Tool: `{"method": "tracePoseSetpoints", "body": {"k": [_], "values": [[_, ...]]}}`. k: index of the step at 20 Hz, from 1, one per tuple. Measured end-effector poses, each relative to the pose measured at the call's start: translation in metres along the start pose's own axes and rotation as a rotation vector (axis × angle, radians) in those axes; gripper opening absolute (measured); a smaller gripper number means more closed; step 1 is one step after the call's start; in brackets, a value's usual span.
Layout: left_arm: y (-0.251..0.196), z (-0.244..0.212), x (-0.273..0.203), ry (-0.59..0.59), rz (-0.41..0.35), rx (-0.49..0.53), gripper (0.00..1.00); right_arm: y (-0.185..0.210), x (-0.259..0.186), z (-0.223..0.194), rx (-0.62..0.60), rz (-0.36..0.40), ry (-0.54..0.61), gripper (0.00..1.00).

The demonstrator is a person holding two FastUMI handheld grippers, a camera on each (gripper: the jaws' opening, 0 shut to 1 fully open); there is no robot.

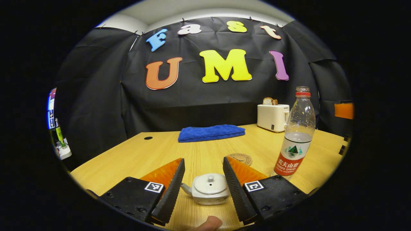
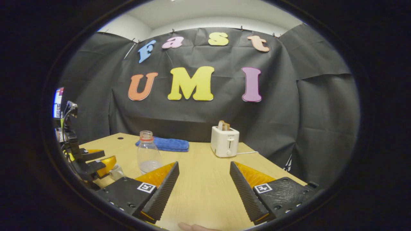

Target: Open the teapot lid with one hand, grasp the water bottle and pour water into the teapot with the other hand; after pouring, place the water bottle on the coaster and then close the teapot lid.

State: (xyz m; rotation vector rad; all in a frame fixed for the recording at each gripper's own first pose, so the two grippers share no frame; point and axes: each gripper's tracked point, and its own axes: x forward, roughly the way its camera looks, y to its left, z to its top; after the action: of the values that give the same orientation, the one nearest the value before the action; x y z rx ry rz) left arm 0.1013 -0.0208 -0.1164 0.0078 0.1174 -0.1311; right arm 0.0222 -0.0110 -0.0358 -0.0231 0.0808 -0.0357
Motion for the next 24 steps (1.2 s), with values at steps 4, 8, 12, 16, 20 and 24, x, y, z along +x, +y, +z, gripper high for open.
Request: {"method": "tracePoseSetpoints", "body": {"k": [4, 8, 12, 16, 20, 24], "values": [[0.002, -0.008, 0.007, 0.019, -0.005, -0.002, 0.53, 0.000, 0.000, -0.001, 0.002, 0.001, 0.003, 0.97], [-0.003, -0.013, 0.008, 0.037, -0.014, -0.037, 0.35, 0.000, 0.000, -0.002, 0.003, 0.000, 0.006, 0.97], [-0.004, -0.012, 0.008, 0.029, -0.021, -0.040, 0.18, 0.005, 0.001, -0.005, -0.002, 0.009, 0.012, 0.97], [-0.004, -0.010, 0.008, 0.026, -0.009, -0.009, 0.04, 0.009, 0.003, -0.010, -0.007, 0.020, 0.022, 0.97], [0.000, -0.004, 0.004, 0.037, -0.019, -0.055, 0.03, 0.018, 0.004, -0.015, -0.010, 0.035, 0.032, 0.97], [0.008, 0.020, -0.007, -0.008, -0.023, -0.070, 0.03, 0.040, 0.007, -0.023, -0.008, 0.087, 0.031, 0.95]]}}
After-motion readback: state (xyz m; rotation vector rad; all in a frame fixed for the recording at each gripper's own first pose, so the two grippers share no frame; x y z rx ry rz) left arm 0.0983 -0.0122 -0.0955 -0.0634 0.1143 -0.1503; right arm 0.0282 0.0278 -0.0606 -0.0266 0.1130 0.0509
